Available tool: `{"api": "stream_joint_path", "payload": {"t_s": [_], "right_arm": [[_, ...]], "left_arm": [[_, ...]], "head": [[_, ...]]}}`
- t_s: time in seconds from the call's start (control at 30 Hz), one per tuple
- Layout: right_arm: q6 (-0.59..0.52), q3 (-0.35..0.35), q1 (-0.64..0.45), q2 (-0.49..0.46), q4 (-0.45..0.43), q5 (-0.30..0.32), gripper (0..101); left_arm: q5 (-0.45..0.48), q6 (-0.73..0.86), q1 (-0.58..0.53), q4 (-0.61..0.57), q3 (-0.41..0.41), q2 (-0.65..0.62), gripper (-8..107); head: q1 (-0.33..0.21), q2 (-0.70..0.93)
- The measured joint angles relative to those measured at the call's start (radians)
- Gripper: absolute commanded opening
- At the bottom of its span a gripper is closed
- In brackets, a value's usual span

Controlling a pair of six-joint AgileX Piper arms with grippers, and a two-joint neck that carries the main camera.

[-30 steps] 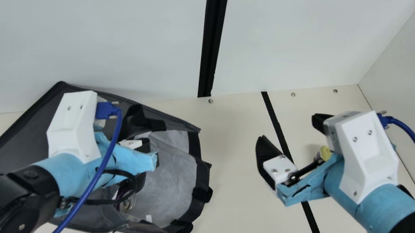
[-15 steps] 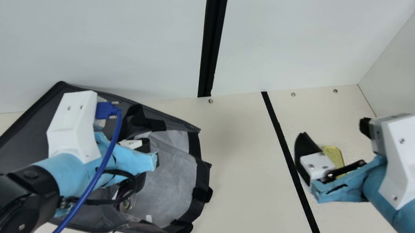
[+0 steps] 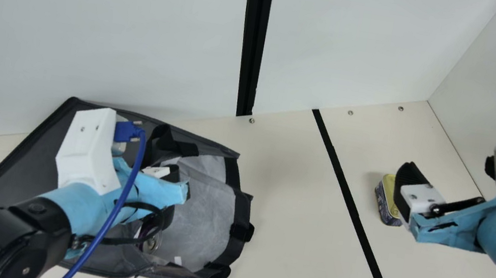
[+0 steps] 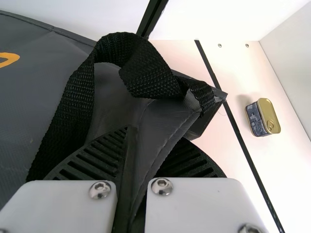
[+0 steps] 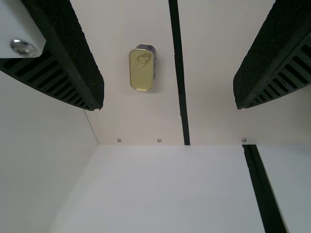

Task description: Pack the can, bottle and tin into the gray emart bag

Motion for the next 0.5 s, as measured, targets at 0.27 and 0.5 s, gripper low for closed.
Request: {"api": "stream_joint_path", "payload": {"t_s": [0.27, 0.5], "right_arm": [[0.085, -0.057, 0.0, 0.003, -0.089, 0.091, 91], [0.152, -0.113, 0.015, 0.011, -0.164, 0.164, 91]], "left_arm": [[0.0, 0.0, 0.0, 0.0, 0.0, 0.0, 10], [0.0, 0.0, 0.0, 0.0, 0.0, 0.0, 10]], "head": [[0.0, 0.0], [0.002, 0.002]]}}
